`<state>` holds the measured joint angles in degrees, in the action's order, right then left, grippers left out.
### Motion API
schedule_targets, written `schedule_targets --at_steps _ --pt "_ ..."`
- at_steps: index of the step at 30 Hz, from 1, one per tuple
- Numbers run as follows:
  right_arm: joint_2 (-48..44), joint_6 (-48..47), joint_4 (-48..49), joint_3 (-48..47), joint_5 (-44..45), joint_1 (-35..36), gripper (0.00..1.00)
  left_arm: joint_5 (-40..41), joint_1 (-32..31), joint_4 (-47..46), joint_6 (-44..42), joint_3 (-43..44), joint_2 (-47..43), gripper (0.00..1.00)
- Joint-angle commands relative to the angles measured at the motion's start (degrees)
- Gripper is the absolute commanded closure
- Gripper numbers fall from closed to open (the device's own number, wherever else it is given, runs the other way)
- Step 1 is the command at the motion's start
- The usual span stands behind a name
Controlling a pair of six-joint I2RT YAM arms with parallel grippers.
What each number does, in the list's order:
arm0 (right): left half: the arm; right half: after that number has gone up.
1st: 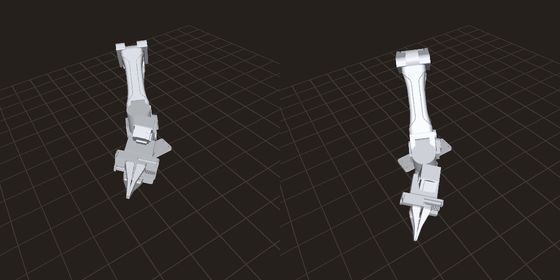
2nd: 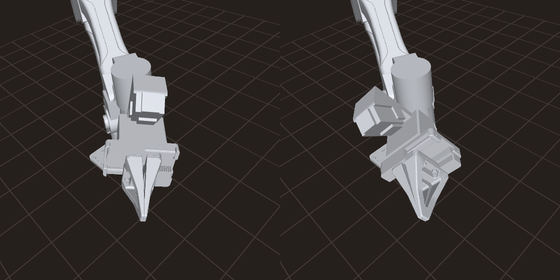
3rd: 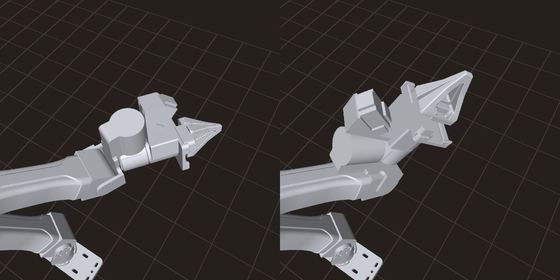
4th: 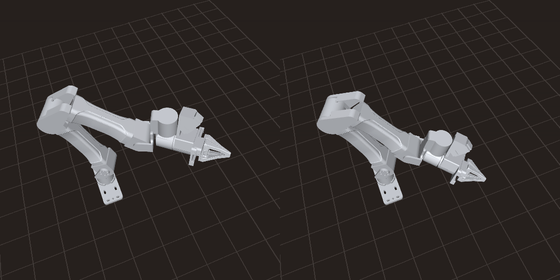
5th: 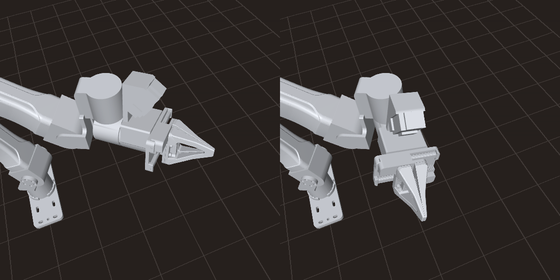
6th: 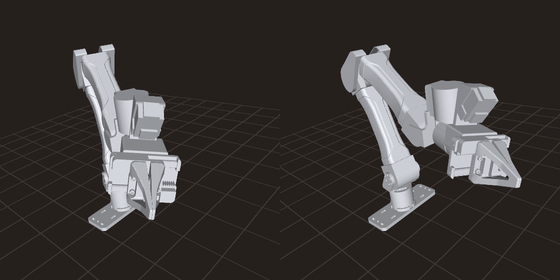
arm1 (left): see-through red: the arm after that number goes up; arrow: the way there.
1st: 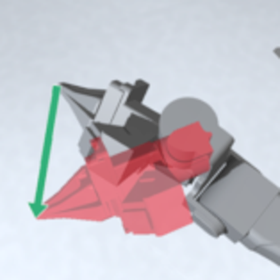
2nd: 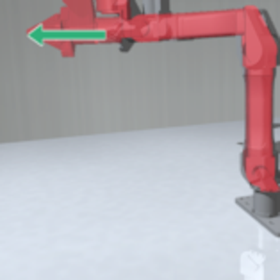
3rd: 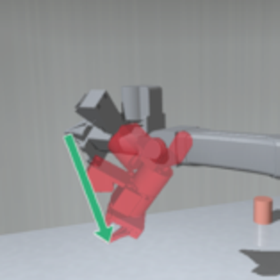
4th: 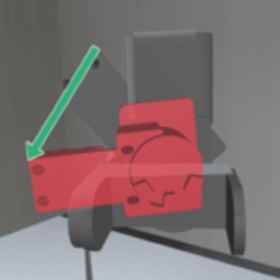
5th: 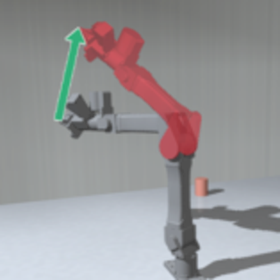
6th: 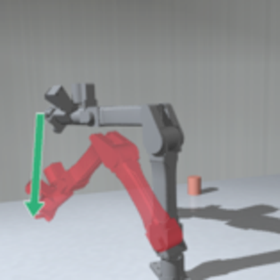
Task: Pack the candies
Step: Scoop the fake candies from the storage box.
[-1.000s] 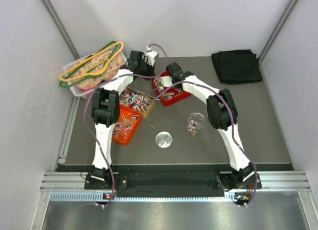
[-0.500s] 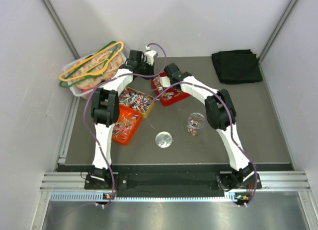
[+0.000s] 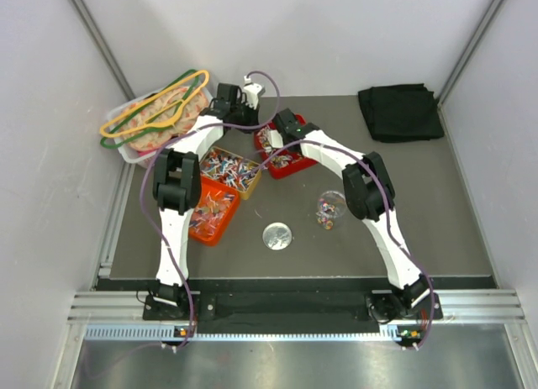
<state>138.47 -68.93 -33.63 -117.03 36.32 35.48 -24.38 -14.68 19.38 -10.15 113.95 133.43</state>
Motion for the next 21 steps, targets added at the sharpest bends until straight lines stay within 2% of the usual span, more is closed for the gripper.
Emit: schedule_targets --at_steps 1,3,6,9,14,17,19,20,21 --pt "6.19 11.44 -1.97 -2.14 -27.52 6.17 1.0 -13.59 -3.96 -5.31 6.2 4.0 -7.65 1.0" --pt "6.19 10.84 -0.49 -2.15 -26.48 6.44 1.0 -13.59 -3.96 -5.14 5.93 4.0 -7.74 1.0" --pt "4.97 5.31 7.14 5.04 -20.94 7.49 1.0 -13.85 -3.96 -4.79 5.85 3.74 -7.66 1.0" --pt "5.75 10.63 -0.44 1.3 -26.88 7.14 1.0 -13.94 -4.04 -4.87 5.76 3.38 -7.65 1.0" --pt "5.14 13.28 1.9 0.76 -29.0 7.06 1.0 -14.29 -4.31 -5.23 5.93 2.68 -7.48 1.0" --pt "5.84 11.03 4.44 1.01 -23.08 7.49 1.0 -14.38 -4.4 -5.14 5.85 2.68 -7.65 1.0" --pt "5.4 13.01 1.23 0.59 -26.71 7.06 1.0 -14.12 -4.4 -5.14 5.32 2.77 -7.66 1.0" --pt "5.23 16.94 -0.89 -0.81 -33.0 6.45 1.0 -14.11 -4.4 -5.05 5.14 2.77 -7.65 1.0" --pt "5.23 18.03 -2.48 -2.92 -35.33 5.74 1.0 -14.11 -4.4 -4.96 5.23 2.77 -7.65 1.0"
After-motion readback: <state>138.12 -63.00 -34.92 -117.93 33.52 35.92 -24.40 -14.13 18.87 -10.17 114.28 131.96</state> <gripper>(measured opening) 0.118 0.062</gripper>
